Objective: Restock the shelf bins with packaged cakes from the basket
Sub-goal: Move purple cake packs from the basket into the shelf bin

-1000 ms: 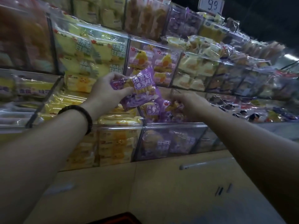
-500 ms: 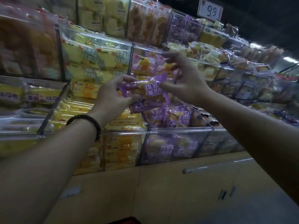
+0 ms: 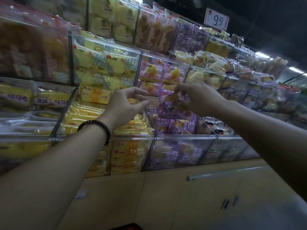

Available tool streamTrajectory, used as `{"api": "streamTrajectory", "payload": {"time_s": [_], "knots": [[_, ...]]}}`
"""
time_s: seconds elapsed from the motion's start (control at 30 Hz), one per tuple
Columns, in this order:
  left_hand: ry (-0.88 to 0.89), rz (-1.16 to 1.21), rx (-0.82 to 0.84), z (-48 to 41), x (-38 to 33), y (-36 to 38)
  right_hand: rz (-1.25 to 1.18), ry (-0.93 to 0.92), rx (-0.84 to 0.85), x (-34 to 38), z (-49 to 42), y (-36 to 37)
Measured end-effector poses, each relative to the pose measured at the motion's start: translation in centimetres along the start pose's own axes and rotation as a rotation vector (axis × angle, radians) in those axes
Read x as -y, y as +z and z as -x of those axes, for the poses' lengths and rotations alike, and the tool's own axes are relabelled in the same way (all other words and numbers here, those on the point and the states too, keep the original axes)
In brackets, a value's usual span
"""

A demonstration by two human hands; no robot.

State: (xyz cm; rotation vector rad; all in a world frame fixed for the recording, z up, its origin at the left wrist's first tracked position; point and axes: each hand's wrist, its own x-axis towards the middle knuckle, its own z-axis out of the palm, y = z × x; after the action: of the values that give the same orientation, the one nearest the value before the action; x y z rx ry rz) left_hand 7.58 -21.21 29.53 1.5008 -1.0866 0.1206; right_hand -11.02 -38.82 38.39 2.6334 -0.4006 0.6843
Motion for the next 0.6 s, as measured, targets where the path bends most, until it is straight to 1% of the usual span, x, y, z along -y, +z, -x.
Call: {"api": "streamTrajectory", "payload": {"time_s": [0.1,0.17,0.27,0.37,0.5,0.6], "knots": [[-0.019,-0.007,0.012,0.0,-0.1,0.1,-0.061,-0.024,0.069,0.8,0.0,1.8],[-0.017,-0.012,0.008,0.1,-0.1,0.1,-0.144,-0.023,0.088,2.0,-0.5,3.5],[-0.012,-0.028,0.007,0.1,-0.2,0.2,-0.149,-0.020,0.115,3.7,-1.4,6.6],[-0.012,-0.049,0.011,0.1,-0.3,0.3,-0.201,0.014,0.107,3.9,-2.0,9.4],[-0.008,-0.081,0.026,0.1,-0.2,0.3,-0.210,0.003,0.168,3.4,-2.5,10.1],[-0.032,-0.080,0.023,0.1,-0.4,0.3,-0.207,0.050,0.188,3.4,-2.0,9.7]]}}
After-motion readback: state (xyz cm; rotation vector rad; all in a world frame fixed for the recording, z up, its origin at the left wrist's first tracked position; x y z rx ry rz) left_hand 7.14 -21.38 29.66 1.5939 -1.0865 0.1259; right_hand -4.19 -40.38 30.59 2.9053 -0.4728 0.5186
